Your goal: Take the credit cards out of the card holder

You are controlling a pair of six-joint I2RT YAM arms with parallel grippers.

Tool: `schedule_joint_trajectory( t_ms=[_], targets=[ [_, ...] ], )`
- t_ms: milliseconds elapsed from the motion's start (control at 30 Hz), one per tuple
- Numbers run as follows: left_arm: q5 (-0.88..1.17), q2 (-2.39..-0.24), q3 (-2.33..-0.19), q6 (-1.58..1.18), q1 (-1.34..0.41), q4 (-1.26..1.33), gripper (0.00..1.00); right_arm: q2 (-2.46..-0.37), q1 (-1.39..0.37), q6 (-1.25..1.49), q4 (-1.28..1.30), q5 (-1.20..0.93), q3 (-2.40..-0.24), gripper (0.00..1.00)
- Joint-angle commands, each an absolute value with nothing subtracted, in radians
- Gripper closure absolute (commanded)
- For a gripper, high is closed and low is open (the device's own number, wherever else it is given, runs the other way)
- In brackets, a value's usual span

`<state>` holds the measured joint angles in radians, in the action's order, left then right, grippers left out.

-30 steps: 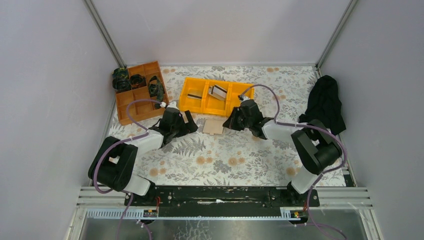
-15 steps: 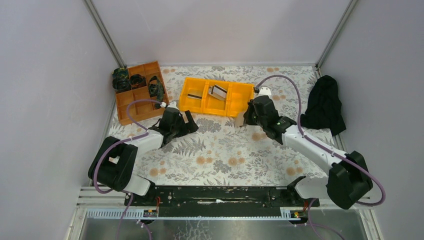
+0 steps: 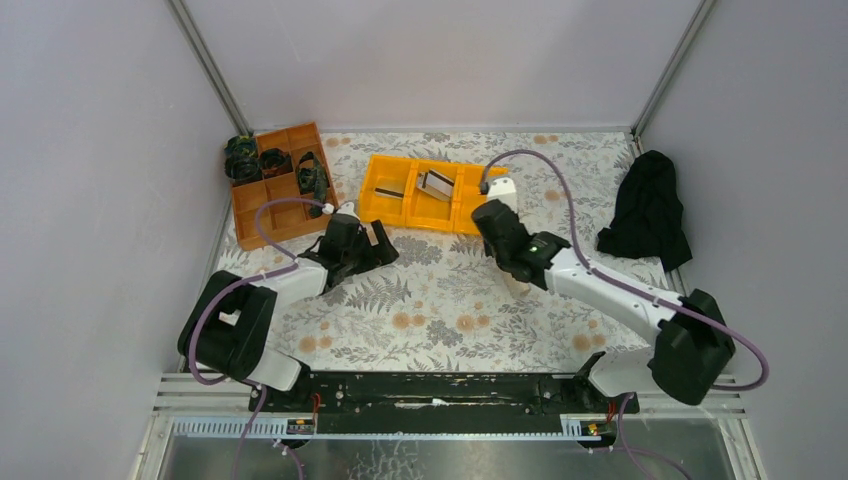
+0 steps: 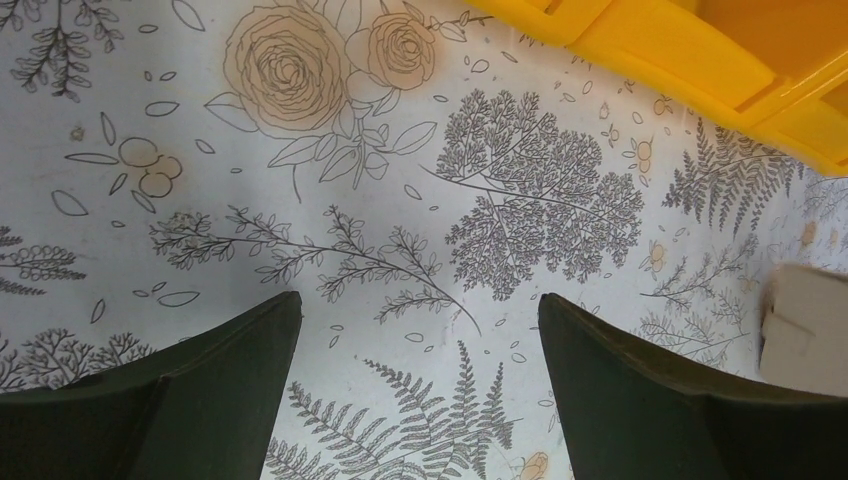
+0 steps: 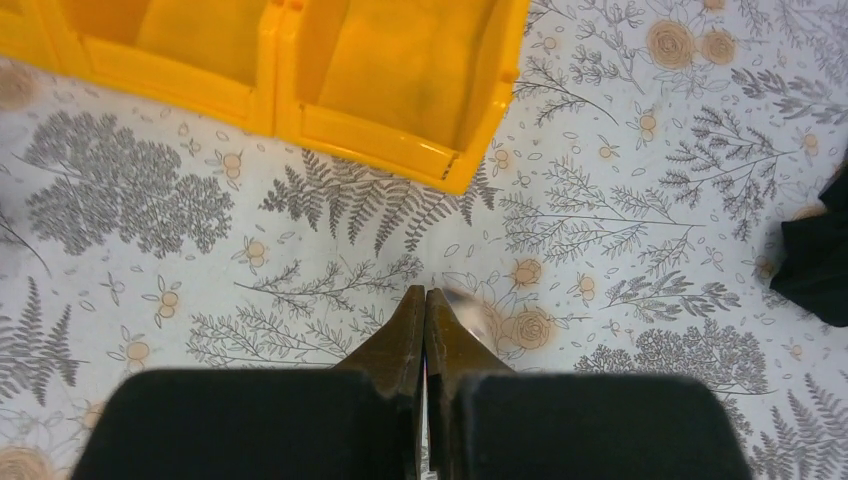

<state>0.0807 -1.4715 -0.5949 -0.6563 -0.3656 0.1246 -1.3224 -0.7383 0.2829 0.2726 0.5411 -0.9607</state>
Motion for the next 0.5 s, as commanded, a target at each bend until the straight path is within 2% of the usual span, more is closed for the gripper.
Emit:
schedule_joint_trajectory(
  t_ms=[0, 233, 267, 300, 400, 467],
  targets=[
    [0.113, -1.497, -0.614, -0.663, -0.367, 0.144, 0.04, -1.417, -0.833, 0.224, 0.326, 0.741, -1.052, 1.0],
    [0.103, -1.485, -0.61, -0.66, -0.368, 0.138, 0.04, -1.502, -0.874, 0.27, 0.318, 0.73, -1.094, 1.0],
    [0.101, -1.483, -0.609, -0.66, -0.368, 0.136, 0.04, -1.496, -0.873, 0.274, 0.31, 0.731, -1.088, 0.95],
    [0.101, -1.481, -0.608, -0.66, -0.368, 0.136, 0.04, -1.489, -0.872, 0.275, 0.301, 0.732, -1.081, 0.83],
    [0.109, -1.479, -0.607, -0.662, -0.368, 0.138, 0.04, -1.463, -0.85, 0.293, 0.285, 0.712, -1.059, 0.38],
    [0.122, -1.479, -0.607, -0.664, -0.368, 0.14, 0.03, -1.441, -0.8, 0.326, 0.291, 0.653, -1.045, 0.2]
  ],
)
